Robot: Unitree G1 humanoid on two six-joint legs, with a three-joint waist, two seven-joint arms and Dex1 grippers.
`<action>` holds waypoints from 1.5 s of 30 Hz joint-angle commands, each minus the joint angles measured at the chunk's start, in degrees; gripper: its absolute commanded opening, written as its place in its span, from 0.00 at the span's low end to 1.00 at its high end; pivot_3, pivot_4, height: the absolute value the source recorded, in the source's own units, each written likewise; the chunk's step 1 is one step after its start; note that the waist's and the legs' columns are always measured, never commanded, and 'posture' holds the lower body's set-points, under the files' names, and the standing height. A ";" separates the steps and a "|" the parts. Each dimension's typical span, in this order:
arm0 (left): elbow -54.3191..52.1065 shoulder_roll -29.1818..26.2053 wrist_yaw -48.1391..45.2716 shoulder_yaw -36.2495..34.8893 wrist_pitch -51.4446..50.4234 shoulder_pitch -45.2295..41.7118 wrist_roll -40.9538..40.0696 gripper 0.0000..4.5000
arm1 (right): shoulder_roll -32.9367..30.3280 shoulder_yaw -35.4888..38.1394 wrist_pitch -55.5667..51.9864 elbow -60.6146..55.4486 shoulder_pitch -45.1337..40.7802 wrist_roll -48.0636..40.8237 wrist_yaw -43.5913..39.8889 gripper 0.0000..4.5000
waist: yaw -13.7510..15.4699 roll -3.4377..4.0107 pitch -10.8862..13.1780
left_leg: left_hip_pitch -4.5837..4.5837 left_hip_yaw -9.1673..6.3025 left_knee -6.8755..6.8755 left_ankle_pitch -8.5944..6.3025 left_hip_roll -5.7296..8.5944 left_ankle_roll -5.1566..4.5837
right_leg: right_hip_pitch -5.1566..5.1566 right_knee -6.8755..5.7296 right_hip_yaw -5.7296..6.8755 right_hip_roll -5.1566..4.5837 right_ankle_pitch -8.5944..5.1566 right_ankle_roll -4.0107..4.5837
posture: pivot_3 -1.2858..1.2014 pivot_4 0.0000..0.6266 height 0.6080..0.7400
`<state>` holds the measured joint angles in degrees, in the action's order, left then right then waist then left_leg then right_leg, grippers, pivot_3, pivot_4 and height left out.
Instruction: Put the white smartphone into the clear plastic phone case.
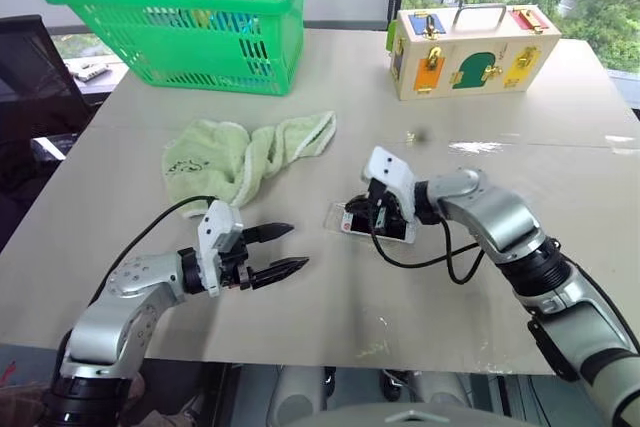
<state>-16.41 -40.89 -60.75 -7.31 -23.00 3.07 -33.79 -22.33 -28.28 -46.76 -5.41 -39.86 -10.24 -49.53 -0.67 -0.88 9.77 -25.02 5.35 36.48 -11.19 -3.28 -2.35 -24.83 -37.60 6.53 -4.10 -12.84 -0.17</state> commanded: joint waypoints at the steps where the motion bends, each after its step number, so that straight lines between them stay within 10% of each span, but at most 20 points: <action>1: -1.71 0.05 0.13 -0.90 0.56 -0.04 -0.57 0.82 | -0.99 -3.31 1.96 0.62 1.07 2.70 -0.57 0.00 | 0.00 0.00 0.00 | 0.01 0.00 0.00 0.00 0.00 0.00 | 0.00 -0.01 0.00 0.00 0.00 0.00 | 0.52 0.24 1.00; 29: -1.14 0.42 0.25 -0.83 1.48 0.31 -0.30 0.82 | 4.43 9.78 -5.21 -1.07 2.18 -4.25 4.40 0.00 | 0.08 0.07 -0.13 | 0.10 -0.07 0.01 0.00 0.00 0.02 | 0.09 -0.01 -0.02 -0.08 -0.08 0.17 | 0.52 0.24 1.00; 45: 0.20 1.00 0.50 -0.45 2.14 -0.96 0.62 0.82 | 0.66 -6.00 -1.16 10.56 3.55 6.78 2.16 0.00 | -0.01 0.00 -0.49 | 0.31 -0.11 0.01 -0.14 -0.02 0.25 | 0.16 -0.03 -0.03 -0.11 -0.10 0.21 | 0.52 0.24 1.00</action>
<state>-16.13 -40.04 -60.12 -7.25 -21.96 2.54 -33.11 -21.00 -29.28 -45.70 -1.00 -39.72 -5.72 -47.08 -0.67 -0.88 9.28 -24.69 5.23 36.49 -11.34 -3.30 -2.09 -24.66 -37.64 6.50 -4.21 -12.95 0.05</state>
